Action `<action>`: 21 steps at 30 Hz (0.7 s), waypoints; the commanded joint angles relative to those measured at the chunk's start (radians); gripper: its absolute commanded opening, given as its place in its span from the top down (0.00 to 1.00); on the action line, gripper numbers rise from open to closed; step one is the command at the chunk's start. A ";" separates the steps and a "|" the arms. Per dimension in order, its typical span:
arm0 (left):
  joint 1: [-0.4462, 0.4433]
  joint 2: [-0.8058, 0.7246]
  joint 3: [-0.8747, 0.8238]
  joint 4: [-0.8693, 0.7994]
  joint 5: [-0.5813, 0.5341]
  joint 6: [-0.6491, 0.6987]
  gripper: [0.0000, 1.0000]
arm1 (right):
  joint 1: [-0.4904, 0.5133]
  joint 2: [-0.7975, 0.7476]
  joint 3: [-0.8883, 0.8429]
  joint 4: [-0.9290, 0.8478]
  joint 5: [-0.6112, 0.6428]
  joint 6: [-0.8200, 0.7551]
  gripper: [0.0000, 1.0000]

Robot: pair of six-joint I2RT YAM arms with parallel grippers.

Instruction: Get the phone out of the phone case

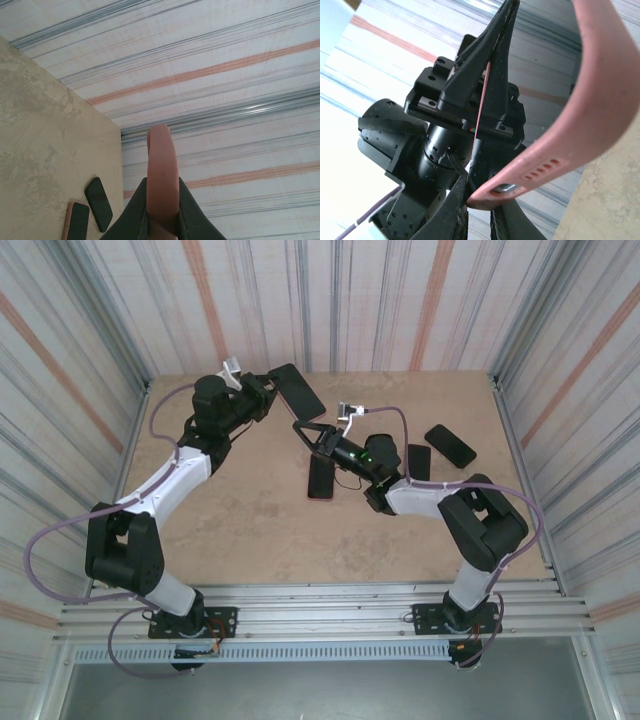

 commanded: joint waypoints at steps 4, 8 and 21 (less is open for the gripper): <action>0.014 -0.095 0.046 0.048 0.137 -0.070 1.00 | -0.041 -0.024 0.008 -0.264 -0.020 -0.166 0.93; 0.014 -0.105 0.083 0.026 0.202 -0.044 1.00 | -0.045 -0.053 0.029 -0.441 -0.039 -0.273 0.93; 0.056 -0.085 0.124 -0.010 0.292 0.183 1.00 | -0.073 -0.121 0.022 -0.418 -0.146 -0.331 0.68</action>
